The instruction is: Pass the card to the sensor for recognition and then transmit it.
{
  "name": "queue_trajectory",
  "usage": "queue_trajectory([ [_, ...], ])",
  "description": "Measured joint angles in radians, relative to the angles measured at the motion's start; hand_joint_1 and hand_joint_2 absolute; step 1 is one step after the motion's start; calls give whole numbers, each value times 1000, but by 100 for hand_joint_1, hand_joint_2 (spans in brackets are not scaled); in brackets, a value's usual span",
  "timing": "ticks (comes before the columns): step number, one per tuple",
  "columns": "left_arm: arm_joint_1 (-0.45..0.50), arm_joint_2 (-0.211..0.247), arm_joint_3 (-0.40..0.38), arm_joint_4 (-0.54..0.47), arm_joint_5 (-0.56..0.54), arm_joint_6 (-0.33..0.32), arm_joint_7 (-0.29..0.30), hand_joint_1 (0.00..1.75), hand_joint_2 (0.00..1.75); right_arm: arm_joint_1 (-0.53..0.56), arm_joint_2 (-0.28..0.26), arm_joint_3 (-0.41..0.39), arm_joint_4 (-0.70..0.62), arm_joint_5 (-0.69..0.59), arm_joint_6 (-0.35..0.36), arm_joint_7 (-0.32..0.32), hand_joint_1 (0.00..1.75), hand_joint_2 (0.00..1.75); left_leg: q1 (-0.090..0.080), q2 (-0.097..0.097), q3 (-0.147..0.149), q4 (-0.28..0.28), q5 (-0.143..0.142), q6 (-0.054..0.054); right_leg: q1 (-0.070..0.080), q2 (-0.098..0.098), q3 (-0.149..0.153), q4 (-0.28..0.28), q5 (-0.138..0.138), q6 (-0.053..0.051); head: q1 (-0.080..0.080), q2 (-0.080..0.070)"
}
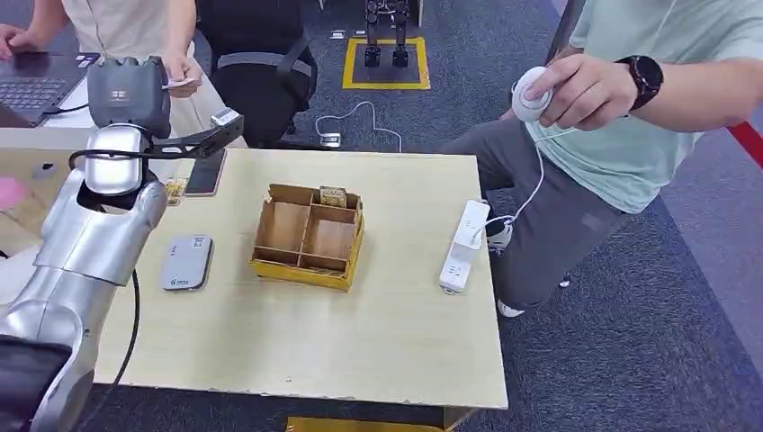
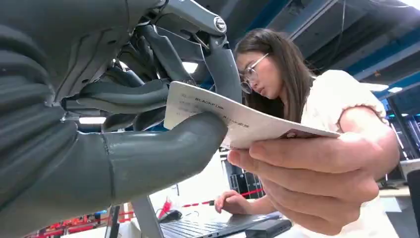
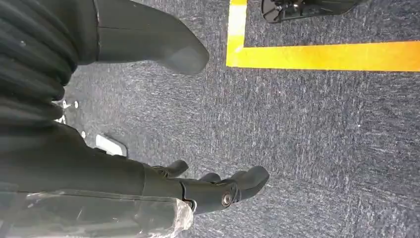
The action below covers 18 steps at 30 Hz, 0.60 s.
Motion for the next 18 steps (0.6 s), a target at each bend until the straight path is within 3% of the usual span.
queue_trajectory([
  [18,1,6,-6,16,0,25,-5,0,175,1,0,-9,0,16,6,0,0,175,0,0,-1,0,0,0,0,0,-1,0,0,0,0,0],
])
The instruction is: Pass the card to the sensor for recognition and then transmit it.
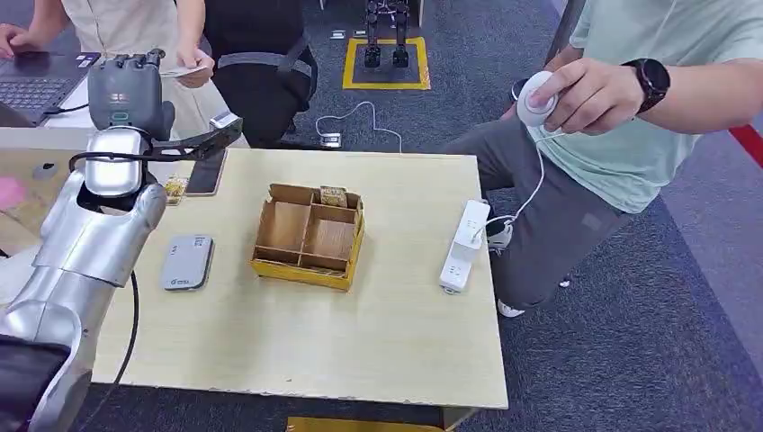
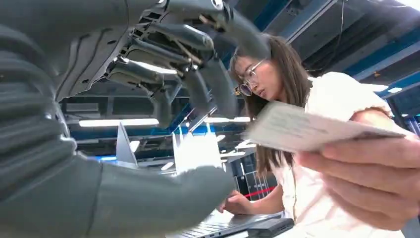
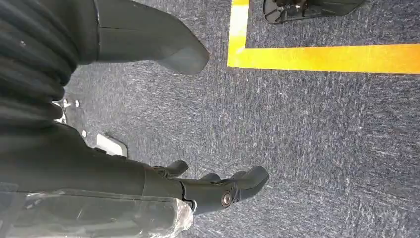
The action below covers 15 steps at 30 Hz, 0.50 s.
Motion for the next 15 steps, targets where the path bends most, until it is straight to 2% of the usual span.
queue_trajectory([
  [8,0,0,0,2,0,2,-5,0,175,0,0,-8,0,1,5,0,0,175,0,0,0,0,0,0,0,0,0,0,0,0,0,0],
  [11,7,6,0,3,0,21,-47,0,175,0,0,-16,0,4,4,2,0,175,0,0,0,0,0,0,0,0,0,0,0,0,0,0],
  [12,17,2,15,3,0,50,-132,0,175,0,0,-18,0,9,4,0,0,175,0,0,0,0,0,0,0,0,0,0,0,0,0,0],
  [13,37,-19,75,2,3,60,-294,0,175,0,0,-24,0,15,5,-4,0,175,0,0,0,0,0,0,0,0,0,0,0,0,0,0],
  [14,63,-29,158,6,68,43,-573,0,175,1,0,-40,0,24,8,-16,0,175,0,1,0,0,0,0,0,1,0,0,0,0,0,0],
  [15,62,-13,182,32,132,17,-690,0,175,1,0,-46,0,32,9,-21,0,175,0,2,0,0,0,0,0,2,0,0,0,0,0,0],
])
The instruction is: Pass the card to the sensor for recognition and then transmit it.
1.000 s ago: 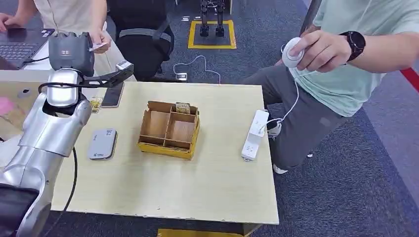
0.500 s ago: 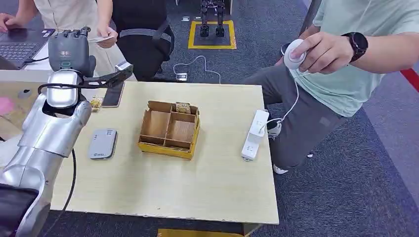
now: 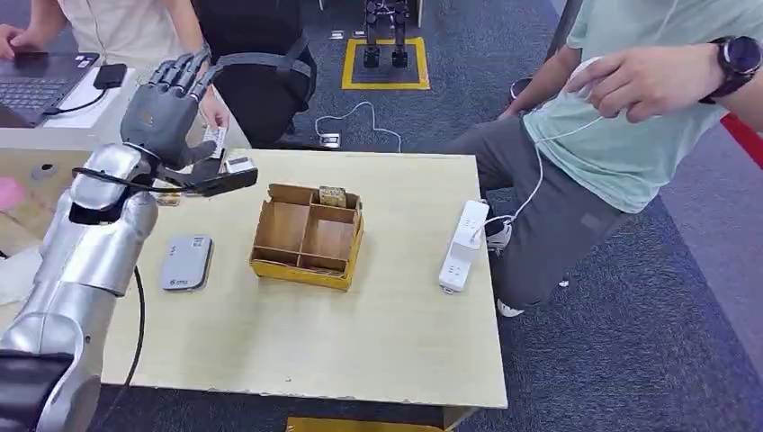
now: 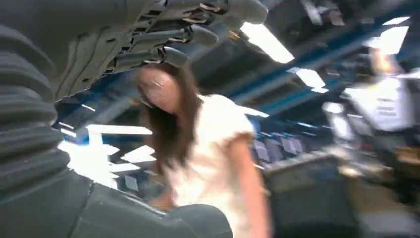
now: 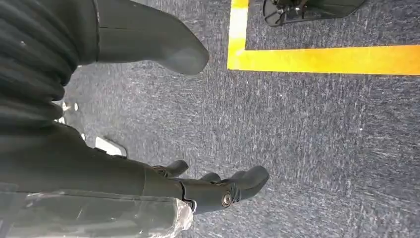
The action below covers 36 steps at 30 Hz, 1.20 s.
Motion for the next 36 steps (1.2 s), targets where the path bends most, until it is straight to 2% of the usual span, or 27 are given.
queue_trajectory([
  [2,0,31,7,27,47,-8,-85,0,175,0,0,-9,0,3,0,0,0,175,0,1,0,0,0,0,0,1,-1,0,0,0,0,0],
  [6,0,65,11,57,62,-11,-101,0,175,-1,0,-19,0,6,0,0,0,175,1,0,0,0,0,0,1,0,-1,0,0,0,0,0],
  [11,0,79,11,70,71,-19,-100,0,175,-1,0,-21,0,8,0,0,0,175,0,0,0,0,0,0,0,0,-1,0,0,0,0,0],
  [12,-1,81,11,71,86,-36,-106,0,175,-1,0,-21,0,9,0,0,0,175,0,0,0,0,0,0,0,0,-1,0,0,0,0,0],
  [14,-4,97,9,75,156,-117,-152,0,175,-1,0,-24,0,12,0,-3,0,175,0,0,0,0,0,0,0,0,0,0,0,0,0,0],
  [17,-14,165,-36,67,333,-276,-234,0,175,-1,0,-36,0,19,2,-4,0,175,0,3,0,0,0,0,0,3,-2,0,1,-1,0,0],
  [18,-14,190,-51,55,371,-305,-245,0,175,0,0,-40,0,19,3,-7,0,175,1,3,0,0,0,0,0,3,-2,0,1,-1,0,0],
  [20,-14,243,-106,4,457,-378,-240,0,175,0,0,-49,0,19,4,-10,0,175,1,3,-1,0,0,0,1,3,-2,1,0,-2,0,0],
  [22,-16,297,-162,-49,509,-426,-212,0,175,-1,0,-57,0,21,7,-11,0,175,1,3,0,-1,0,0,1,3,-2,1,0,-2,0,0],
  [30,-89,496,-433,-166,772,-526,-162,0,175,-2,0,-92,-1,32,4,-16,0,175,2,3,-1,-1,0,-1,2,2,-2,0,0,-2,0,0],
  [36,-86,619,-564,-266,848,-524,-120,0,175,-2,0,-109,-1,36,3,-12,0,175,2,3,-1,-1,0,-1,2,3,-2,1,0,-2,1,0],
])
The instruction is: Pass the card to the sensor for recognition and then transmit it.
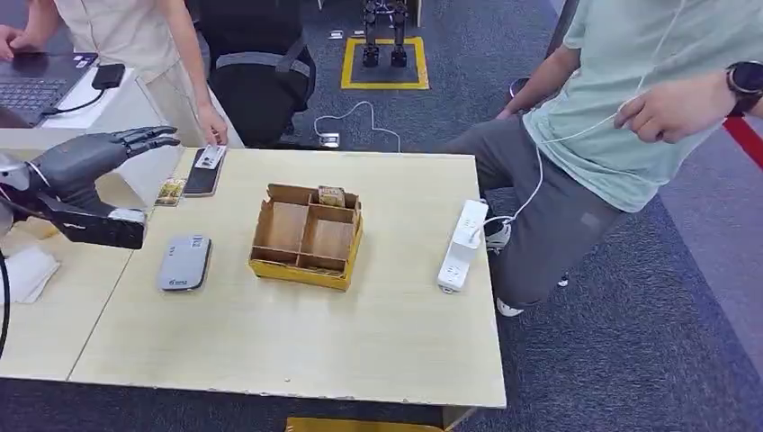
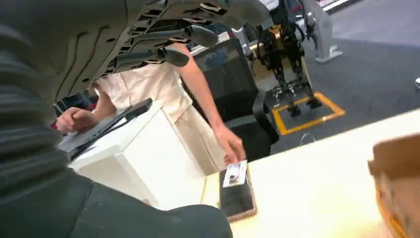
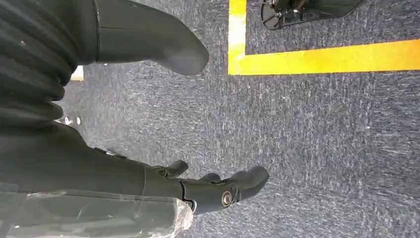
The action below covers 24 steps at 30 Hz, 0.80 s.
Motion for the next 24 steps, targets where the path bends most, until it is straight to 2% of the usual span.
queue_trajectory([
  [5,89,136,-65,-137,96,75,27,0,175,-1,0,-19,0,0,-2,0,0,175,0,0,0,0,-1,-1,0,1,0,0,-1,-1,0,0],
  [8,139,205,-87,-217,128,74,41,0,175,-2,0,-30,0,3,-3,3,0,175,0,0,0,0,-1,-1,0,0,-1,0,-2,-2,0,0],
  [11,168,247,-95,-274,153,83,51,0,175,-5,0,-39,-3,-5,-3,0,0,175,0,-2,0,0,-1,-1,0,-2,0,0,-3,-2,0,0],
  [19,278,307,-106,-381,162,147,70,0,175,-9,0,-61,-3,-13,-4,-3,0,175,0,-1,0,0,-1,-1,0,-2,0,0,-2,-2,0,0],
  [21,317,305,-103,-391,139,175,69,0,175,-11,0,-62,-3,-12,-5,0,0,175,0,-1,0,0,-1,-1,0,-2,0,0,-2,-2,0,0],
  [24,390,258,-75,-392,48,222,50,0,175,-13,0,-71,-3,-11,-7,3,0,175,0,-2,0,0,-1,-1,0,-2,0,-1,-2,-2,0,0],
])
